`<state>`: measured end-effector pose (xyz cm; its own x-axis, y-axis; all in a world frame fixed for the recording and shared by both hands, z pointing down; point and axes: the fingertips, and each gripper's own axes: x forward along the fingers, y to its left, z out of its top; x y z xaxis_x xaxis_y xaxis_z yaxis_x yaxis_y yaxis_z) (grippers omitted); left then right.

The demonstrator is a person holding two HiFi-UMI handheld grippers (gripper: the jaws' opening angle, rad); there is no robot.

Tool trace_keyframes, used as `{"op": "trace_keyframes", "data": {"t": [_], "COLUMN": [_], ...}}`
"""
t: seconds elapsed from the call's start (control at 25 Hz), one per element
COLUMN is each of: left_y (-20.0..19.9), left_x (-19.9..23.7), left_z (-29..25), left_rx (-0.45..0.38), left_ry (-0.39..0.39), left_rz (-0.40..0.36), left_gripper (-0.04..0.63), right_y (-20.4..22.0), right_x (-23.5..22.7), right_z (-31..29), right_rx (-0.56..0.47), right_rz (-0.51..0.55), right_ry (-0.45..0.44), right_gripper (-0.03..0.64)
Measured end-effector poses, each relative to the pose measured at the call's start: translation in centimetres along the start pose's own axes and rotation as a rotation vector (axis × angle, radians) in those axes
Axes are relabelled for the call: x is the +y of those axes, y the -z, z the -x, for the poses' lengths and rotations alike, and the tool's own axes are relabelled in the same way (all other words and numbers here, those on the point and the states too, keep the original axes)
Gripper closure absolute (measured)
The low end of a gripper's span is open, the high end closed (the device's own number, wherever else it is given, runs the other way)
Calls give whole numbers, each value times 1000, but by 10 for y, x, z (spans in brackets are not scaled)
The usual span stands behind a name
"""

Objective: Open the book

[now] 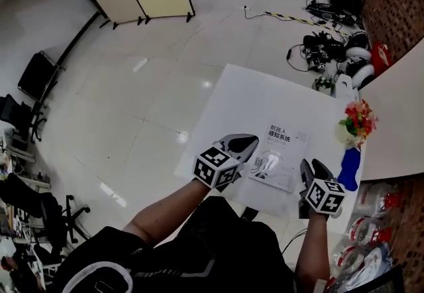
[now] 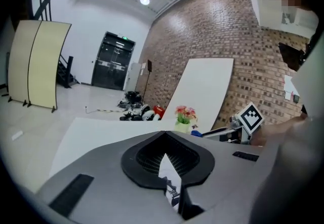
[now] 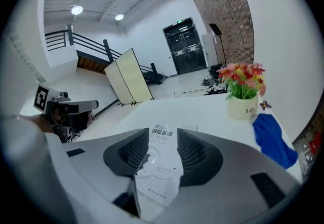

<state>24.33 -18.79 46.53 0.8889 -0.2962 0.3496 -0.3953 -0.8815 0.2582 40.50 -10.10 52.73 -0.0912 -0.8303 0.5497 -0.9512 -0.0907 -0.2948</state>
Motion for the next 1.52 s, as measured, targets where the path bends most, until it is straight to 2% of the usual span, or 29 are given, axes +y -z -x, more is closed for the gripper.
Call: {"op": "trace_keyframes", "data": {"t": [0.04,0.12,0.16,0.32,0.6,0.72,0.88,1.12,1.28,1.52], "left_y": [8,26,36,71,118,134,140,140,141,142], "left_x": [3,13,18,36,49,52,58,58,54,56], "left_z": [-8,-20,-25,-46,-72,-71,-71,-70,-68,-62], "left_rx": [26,83,110,201,323,362,376,371,370,368], "left_ry": [-8,-29,-40,-74,-10,0,-5,4,21,17], "left_rz": [12,29,38,82,121,126,137,134,137,147], "left_gripper": [594,594,594,594,594,594,594,594,594,594], "right_y": [4,16,24,53,89,100,105,109,110,107], "right_x": [-7,-20,-26,-43,-52,-53,-57,-55,-56,-60], "right_z": [-9,-27,-34,-58,-79,-84,-86,-86,-86,-82], "right_rx": [21,60,86,193,285,315,339,379,381,347], "right_rz": [-30,-97,-119,-146,-199,-240,-261,-230,-256,-289], "right_ry": [-4,3,10,36,87,82,104,119,142,207], "right_gripper": [474,472,443,417,417,417,419,425,494,541]}}
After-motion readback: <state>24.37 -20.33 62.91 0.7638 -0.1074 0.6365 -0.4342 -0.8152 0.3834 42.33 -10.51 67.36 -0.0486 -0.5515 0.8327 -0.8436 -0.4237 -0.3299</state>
